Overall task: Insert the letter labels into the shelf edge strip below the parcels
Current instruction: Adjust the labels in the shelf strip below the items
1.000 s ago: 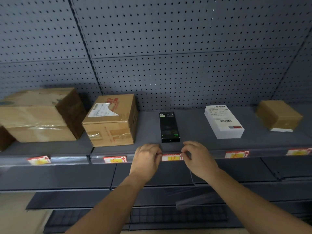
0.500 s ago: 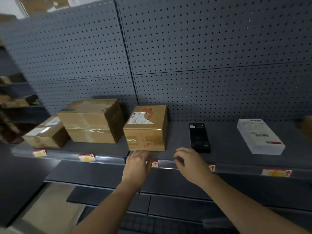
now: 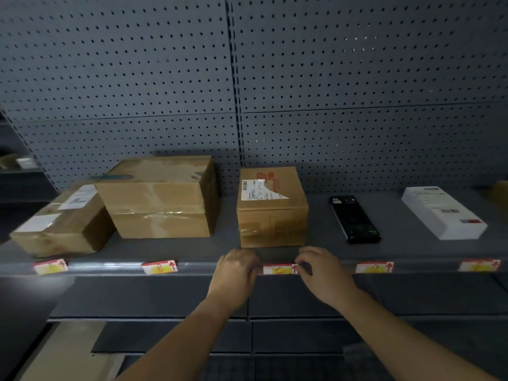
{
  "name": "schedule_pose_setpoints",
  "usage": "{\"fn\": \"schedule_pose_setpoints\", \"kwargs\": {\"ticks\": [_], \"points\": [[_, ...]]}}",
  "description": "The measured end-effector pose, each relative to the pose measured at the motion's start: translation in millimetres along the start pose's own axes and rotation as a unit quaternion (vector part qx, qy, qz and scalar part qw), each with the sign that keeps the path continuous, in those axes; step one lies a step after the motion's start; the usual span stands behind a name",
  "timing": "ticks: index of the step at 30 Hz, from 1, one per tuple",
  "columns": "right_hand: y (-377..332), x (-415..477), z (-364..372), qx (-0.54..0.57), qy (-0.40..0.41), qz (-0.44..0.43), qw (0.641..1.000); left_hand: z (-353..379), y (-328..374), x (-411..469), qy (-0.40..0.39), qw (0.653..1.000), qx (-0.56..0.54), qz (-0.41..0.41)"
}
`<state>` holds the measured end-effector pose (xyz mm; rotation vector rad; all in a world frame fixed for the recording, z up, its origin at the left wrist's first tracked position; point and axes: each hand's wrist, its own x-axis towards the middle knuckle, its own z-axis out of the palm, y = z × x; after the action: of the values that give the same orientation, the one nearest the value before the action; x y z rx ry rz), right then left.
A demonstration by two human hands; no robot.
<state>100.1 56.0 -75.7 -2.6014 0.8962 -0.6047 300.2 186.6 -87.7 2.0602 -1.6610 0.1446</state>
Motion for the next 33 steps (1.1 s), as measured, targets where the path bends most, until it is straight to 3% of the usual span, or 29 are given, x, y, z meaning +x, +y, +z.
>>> {"fn": "schedule_pose_setpoints", "kwargs": {"ticks": [6,17,33], "points": [[-6.2,-8.0,6.1,-0.027,-0.005,0.041,0.999,4.2,-3.6,4.2,0.009,0.999,-0.013,0.047],[2.7,3.9,11.3,-0.087,-0.011,0.019,0.996,22.2,1.2,6.1,0.010,1.000,0.002,0.022],[9.2,8.7,29.9,-0.078,0.014,-0.039,0.996,19.3,-5.1,10.7,0.001,1.000,0.003,0.004]]}}
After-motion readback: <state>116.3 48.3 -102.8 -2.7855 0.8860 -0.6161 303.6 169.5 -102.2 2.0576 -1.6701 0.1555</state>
